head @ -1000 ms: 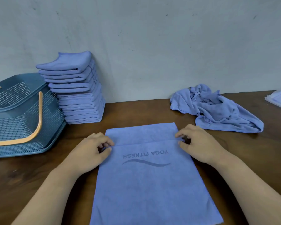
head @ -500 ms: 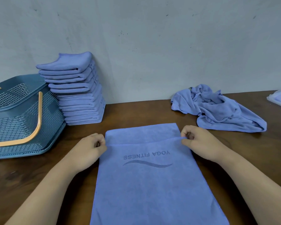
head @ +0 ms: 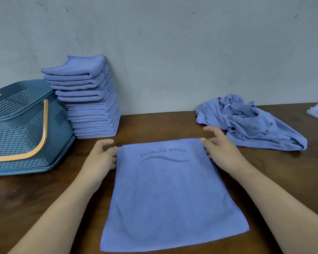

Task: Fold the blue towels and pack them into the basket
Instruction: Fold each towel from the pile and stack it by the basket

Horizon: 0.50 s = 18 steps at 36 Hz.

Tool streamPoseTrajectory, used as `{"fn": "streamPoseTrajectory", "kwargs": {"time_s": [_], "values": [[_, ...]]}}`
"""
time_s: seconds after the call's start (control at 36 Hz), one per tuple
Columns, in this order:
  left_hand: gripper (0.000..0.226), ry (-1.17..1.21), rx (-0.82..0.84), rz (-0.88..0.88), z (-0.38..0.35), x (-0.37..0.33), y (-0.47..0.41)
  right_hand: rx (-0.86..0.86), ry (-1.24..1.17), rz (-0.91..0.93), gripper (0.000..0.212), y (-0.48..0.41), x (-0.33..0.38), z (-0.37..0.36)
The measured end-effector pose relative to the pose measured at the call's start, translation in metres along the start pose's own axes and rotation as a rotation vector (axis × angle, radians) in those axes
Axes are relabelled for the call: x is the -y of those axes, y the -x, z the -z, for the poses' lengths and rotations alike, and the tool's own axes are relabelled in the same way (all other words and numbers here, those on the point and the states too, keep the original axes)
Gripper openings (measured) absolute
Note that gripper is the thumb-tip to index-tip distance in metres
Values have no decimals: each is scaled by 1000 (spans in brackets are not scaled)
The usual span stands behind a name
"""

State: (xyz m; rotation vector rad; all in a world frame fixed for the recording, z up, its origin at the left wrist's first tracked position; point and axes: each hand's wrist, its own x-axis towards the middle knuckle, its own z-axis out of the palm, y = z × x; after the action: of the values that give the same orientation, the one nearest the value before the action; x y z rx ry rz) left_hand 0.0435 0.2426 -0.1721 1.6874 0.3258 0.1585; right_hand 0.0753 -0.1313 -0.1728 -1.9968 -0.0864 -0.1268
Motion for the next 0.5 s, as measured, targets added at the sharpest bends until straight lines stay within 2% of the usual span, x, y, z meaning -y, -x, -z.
{"fn": "streamPoseTrajectory", "kwargs": {"time_s": [0.08,0.17,0.28,0.36,0.42,0.5], "values": [[21,-133,78,-65,7,1,1,26,108,38,10,7,0,-1],[22,-301,144,-134,8,3,5,23,138,53,16,10,0,-5],[28,-277,99,-207,2,2,9,-48,180,88,26,10,-4,-9],[25,-258,27,-287,2,3,7,-184,185,132,32,7,-1,-8],[24,-389,25,-333,2,6,4,-189,273,145,34,5,1,-8],[33,-741,102,-374,0,13,2,-71,472,141,37,3,-3,-11]]}}
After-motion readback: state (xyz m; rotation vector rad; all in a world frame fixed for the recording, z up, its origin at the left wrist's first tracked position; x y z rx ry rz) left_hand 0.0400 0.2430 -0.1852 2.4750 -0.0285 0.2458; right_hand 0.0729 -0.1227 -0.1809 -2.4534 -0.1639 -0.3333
